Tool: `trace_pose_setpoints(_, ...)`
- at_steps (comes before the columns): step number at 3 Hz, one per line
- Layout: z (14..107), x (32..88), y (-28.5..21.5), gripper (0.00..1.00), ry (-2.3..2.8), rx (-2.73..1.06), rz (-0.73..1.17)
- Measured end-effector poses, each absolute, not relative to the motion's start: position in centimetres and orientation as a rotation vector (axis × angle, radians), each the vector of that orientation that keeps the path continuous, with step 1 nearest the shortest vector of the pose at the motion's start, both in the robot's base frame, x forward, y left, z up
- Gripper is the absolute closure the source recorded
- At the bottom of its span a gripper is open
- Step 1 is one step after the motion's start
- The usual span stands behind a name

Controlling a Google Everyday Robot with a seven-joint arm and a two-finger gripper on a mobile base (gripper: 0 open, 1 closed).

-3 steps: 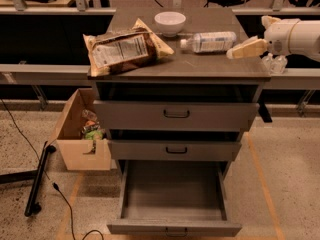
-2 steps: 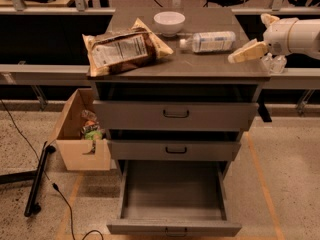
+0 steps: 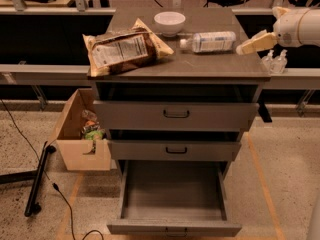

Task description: Place blue plastic bottle into white bowl

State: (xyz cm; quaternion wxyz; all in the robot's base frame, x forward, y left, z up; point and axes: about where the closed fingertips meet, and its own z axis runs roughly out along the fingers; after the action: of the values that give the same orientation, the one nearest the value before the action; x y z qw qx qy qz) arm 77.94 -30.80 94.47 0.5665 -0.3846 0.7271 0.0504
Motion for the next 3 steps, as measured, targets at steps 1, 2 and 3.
trace_pose_setpoints(1, 95.2, 79.1, -30.8, 0.00, 1.714, -0.960, 0.070)
trace_pose_setpoints(2, 94.9, 80.2, -30.3, 0.00, 1.726, -1.003, 0.053)
trace_pose_setpoints(3, 93.2, 80.6, -29.5, 0.00, 1.760, -0.972, 0.159)
